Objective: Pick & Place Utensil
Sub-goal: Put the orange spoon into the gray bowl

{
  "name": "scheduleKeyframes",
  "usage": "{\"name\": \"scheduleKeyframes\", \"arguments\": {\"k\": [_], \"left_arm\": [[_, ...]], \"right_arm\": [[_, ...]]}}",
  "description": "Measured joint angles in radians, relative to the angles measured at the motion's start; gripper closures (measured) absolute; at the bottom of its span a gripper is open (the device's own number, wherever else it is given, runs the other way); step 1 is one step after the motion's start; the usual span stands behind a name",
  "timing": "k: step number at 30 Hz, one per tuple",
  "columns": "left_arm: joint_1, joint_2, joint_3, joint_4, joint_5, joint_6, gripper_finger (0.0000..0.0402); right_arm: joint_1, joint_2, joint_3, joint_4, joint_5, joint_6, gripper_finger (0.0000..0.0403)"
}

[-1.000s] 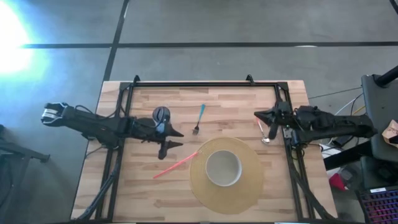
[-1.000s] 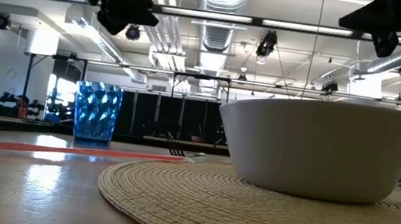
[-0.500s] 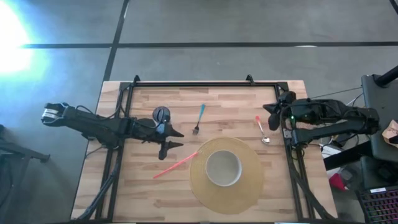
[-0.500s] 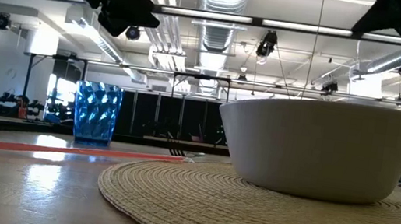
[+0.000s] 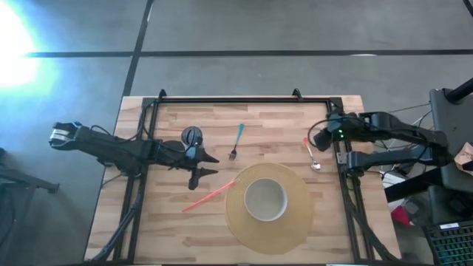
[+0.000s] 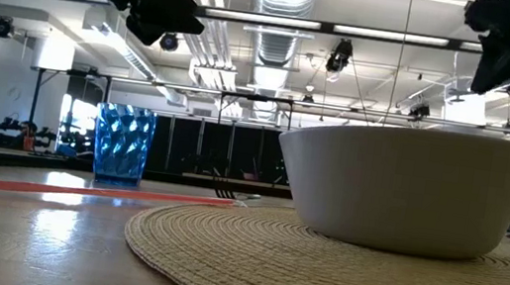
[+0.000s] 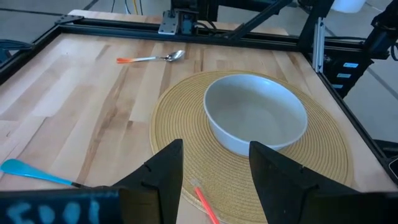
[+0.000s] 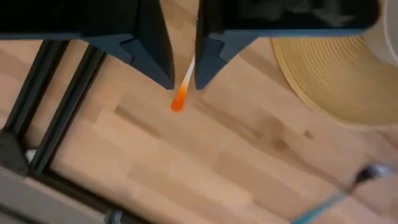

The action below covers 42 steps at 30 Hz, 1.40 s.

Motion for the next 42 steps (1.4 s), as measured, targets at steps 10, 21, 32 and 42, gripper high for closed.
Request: {"name": "scheduleKeyframes", "arguments": {"k": [10,21,32,42], "left_arm": [[0.0,0.0,0.0,-0.001,0.0,0.01,0.0227],[0.0,0.0,0.0,-0.001,0.0,0.008,0.0227],[0.0,0.0,-0.002,-0.001,0.001,0.007,0.0227],[0.0,0.0,-0.005,-0.001,0.001,0.005,0.0227]], "right_arm": [[-0.039,0.144,-0.053,0.002,-0.067,0.012,0.0263],[-0.107,0.311,-0.12,0.07,-0.227,-0.066,0.025],[-0.171,0.394,-0.228,0.193,-0.312,-0.136,0.025],[-0.23,0.447,-0.291,0.315,-0.313,-0.161,0.025]]}}
